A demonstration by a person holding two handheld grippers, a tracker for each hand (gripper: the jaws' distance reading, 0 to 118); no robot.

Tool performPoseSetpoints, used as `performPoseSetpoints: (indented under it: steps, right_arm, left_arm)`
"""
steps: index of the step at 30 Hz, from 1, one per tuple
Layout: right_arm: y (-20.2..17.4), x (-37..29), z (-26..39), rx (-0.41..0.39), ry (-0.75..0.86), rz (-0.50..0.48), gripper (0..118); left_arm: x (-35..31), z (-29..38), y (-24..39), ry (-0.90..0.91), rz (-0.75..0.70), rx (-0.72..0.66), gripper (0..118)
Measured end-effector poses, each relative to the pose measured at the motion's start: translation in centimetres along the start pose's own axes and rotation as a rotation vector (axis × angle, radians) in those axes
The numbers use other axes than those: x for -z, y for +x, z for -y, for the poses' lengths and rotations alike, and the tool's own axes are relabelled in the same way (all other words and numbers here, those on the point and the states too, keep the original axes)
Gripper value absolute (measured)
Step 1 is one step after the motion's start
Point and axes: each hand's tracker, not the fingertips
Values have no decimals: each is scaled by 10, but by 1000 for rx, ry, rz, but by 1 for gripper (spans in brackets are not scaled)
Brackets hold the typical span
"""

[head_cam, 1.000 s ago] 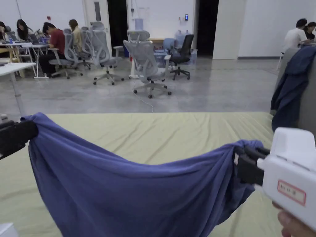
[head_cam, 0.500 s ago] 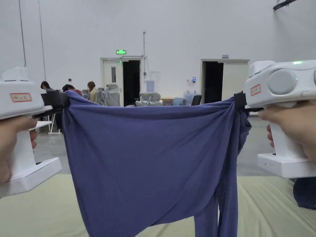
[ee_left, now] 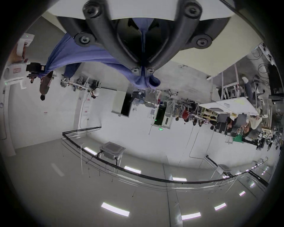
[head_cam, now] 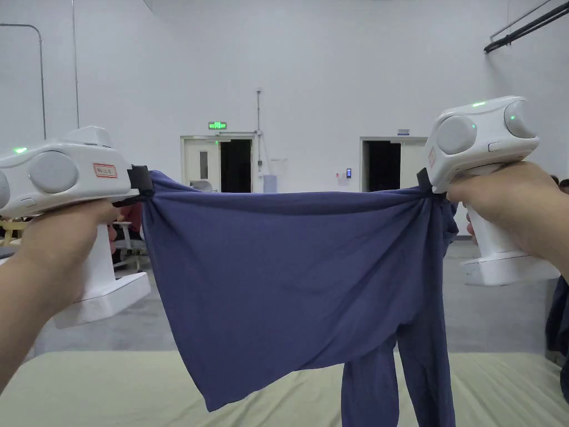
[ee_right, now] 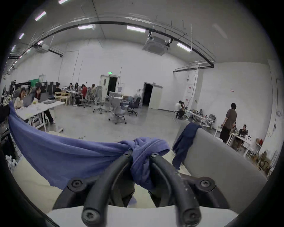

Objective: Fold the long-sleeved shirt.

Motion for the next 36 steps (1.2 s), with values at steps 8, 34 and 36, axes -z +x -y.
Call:
performPoseSetpoints:
  steps: [8, 34, 36]
  right_arm:
    - [-33, 102, 197, -44, -305, -60, 14]
    - [34, -240, 571, -307, -531, -386, 14]
    - [40, -257, 586, -313, -569, -419, 14]
  left_arm:
    - [25, 197, -35, -321, -3, -40, 0]
    - [-374, 386, -115, -780, 93, -174, 0]
    - [-399, 391, -119, -810, 101, -174, 0]
